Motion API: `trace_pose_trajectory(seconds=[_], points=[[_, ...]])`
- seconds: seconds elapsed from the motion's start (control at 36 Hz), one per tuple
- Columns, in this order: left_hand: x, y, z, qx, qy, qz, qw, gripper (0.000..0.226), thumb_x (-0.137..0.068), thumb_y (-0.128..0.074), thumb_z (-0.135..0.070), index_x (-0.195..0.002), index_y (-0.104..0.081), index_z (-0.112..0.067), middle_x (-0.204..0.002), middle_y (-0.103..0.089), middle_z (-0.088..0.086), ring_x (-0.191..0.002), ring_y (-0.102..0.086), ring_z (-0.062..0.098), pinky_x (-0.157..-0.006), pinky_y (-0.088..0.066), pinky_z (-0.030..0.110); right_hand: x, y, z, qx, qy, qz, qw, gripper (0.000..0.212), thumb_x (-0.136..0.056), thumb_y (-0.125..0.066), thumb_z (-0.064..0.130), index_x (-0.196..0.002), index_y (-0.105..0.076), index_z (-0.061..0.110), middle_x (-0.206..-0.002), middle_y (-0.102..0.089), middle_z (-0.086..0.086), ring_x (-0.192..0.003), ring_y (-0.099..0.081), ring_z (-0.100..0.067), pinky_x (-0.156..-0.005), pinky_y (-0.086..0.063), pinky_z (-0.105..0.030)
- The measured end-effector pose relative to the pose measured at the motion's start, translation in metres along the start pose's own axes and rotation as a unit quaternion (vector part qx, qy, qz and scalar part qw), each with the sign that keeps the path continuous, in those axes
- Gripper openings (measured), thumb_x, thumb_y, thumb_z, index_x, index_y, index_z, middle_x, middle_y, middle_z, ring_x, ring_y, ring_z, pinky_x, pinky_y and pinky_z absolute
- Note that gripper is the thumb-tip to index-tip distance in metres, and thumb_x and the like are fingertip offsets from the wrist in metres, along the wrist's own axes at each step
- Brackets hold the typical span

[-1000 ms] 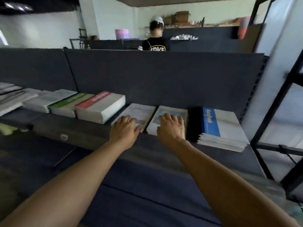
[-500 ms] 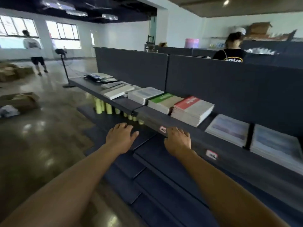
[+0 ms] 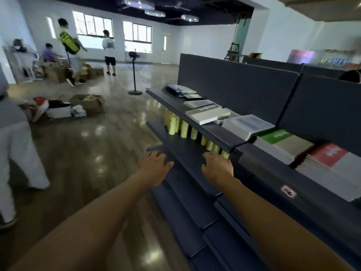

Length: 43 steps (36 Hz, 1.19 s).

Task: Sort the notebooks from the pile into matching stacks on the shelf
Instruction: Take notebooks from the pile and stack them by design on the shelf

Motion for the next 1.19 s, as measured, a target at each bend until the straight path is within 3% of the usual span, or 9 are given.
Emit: trace_pose_trajectory(seconds=[0.31,0.69,0.86,1.0,1.19], points=[[-0.116,0.04,0.054,-0.057,0.025,-0.04,0.997,0.047,-0.1,-0.031,-0.048,-0.135,-0.046,-0.02,-0.145,-0.041,0.005,-0.134,-0.036,0.026,-0.107,-0.03,0.037,-0.155,-0.002,0.045,-0.001,0.053,-0.017,0.998,0.038,-0.099,-0.041,0.029,-0.135,-0.042,0.015,-0.138,-0.043,-0.007,-0.125,-0.045,-0.027,-0.098,-0.037,-0.039],[-0.272,0.064,0.108,-0.075,0.026,-0.037,0.996,0.048,-0.101,-0.029,-0.047,-0.142,-0.039,-0.023,-0.152,-0.032,0.003,-0.139,-0.03,0.023,-0.11,-0.025,0.036,-0.338,-0.002,0.058,0.016,0.063,-0.024,0.998,0.034,-0.095,-0.043,0.027,-0.128,-0.049,0.018,-0.13,-0.05,-0.006,-0.118,-0.051,-0.026,-0.093,-0.039,-0.037],[-0.339,0.065,0.138,-0.066,0.003,-0.043,0.997,0.051,-0.1,-0.029,-0.051,-0.142,-0.039,-0.023,-0.152,-0.032,0.005,-0.14,-0.028,0.022,-0.112,-0.023,0.038,-0.408,-0.005,0.07,0.035,0.031,-0.026,0.999,0.033,-0.097,-0.04,0.029,-0.127,-0.046,0.017,-0.131,-0.049,-0.007,-0.119,-0.048,-0.027,-0.094,-0.039,-0.038],[-0.407,0.073,0.168,-0.077,-0.034,-0.058,0.995,0.054,-0.1,-0.029,-0.052,-0.141,-0.041,-0.021,-0.151,-0.033,0.005,-0.14,-0.027,0.023,-0.113,-0.022,0.038,-0.461,-0.001,0.086,0.038,-0.009,-0.058,0.998,0.029,-0.097,-0.04,0.028,-0.122,-0.048,0.016,-0.126,-0.054,-0.008,-0.114,-0.052,-0.027,-0.084,-0.041,-0.033],[-0.493,0.094,0.196,-0.062,-0.098,-0.053,0.992,0.05,-0.1,-0.031,-0.049,-0.14,-0.043,-0.021,-0.151,-0.033,0.003,-0.141,-0.026,0.023,-0.114,-0.021,0.037,-0.531,0.0,0.104,0.049,-0.079,-0.042,0.995,0.036,-0.099,-0.038,0.031,-0.131,-0.044,0.016,-0.134,-0.051,-0.007,-0.121,-0.049,-0.027,-0.092,-0.04,-0.036]])
Point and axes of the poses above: each hand's wrist, its own x-axis away from the middle knuckle, its own y-axis out of the back of the hand, z = x × y, the point moved 2 cm from there along -x, towards the middle knuckle
